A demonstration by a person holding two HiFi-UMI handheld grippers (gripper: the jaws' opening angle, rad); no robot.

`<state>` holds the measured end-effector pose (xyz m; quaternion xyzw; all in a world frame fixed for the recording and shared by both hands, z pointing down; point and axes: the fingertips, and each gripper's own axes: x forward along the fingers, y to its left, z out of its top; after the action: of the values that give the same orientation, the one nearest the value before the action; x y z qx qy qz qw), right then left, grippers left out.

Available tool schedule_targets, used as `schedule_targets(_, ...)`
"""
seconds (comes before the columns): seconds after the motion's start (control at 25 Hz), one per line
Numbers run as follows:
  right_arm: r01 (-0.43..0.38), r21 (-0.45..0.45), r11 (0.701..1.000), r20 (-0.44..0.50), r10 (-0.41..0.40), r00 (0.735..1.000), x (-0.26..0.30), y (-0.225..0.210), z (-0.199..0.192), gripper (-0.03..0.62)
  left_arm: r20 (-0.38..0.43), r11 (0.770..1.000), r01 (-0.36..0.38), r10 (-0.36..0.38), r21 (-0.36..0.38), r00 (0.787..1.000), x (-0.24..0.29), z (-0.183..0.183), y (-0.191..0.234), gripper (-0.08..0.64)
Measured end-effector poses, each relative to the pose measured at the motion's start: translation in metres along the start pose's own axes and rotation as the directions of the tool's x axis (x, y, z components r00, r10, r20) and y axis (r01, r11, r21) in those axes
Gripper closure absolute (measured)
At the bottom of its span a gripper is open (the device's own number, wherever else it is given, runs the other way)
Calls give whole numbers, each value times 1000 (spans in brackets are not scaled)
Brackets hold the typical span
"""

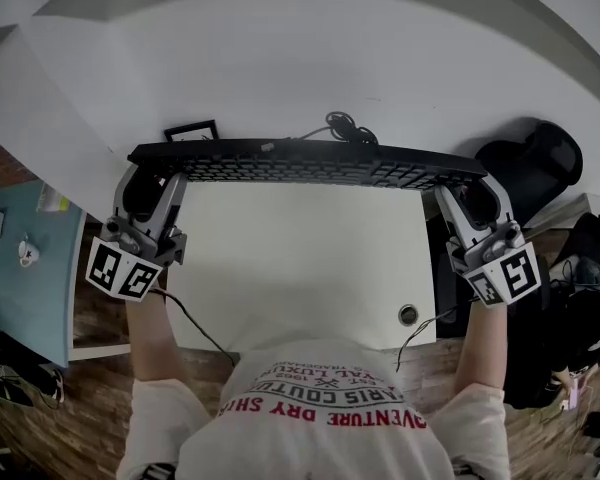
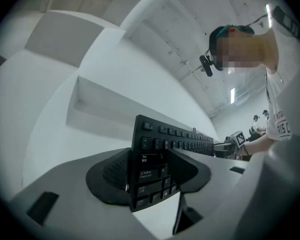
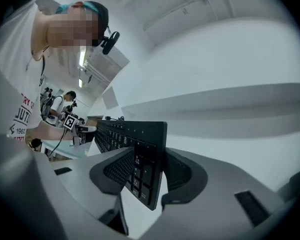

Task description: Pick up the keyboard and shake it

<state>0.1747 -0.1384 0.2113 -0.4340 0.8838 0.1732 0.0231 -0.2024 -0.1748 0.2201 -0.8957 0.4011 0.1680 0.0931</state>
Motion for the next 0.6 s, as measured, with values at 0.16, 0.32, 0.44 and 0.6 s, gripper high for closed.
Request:
schedule_targets(0.16,-43,93,995,29,40,999,-2,-22,-11,400,19,990,-30,28,134,999,8,29,-25,336)
schedule_targets(0.32,-58,112,992,47,53,997,-6,-36,-19,399,41,969,-39,30,246,999,10,48,-52,336)
schedule_targets(0.44,-66,142,988,45,60,997,-11,-38,-30,396,70,960,-31,12,278,997,3,54,-71,336)
schedule_targets(0.6,-77,190,979,17,75,997,-16,-41,-53,393,122,982,-23,0,187,992,-1,48,-78,336)
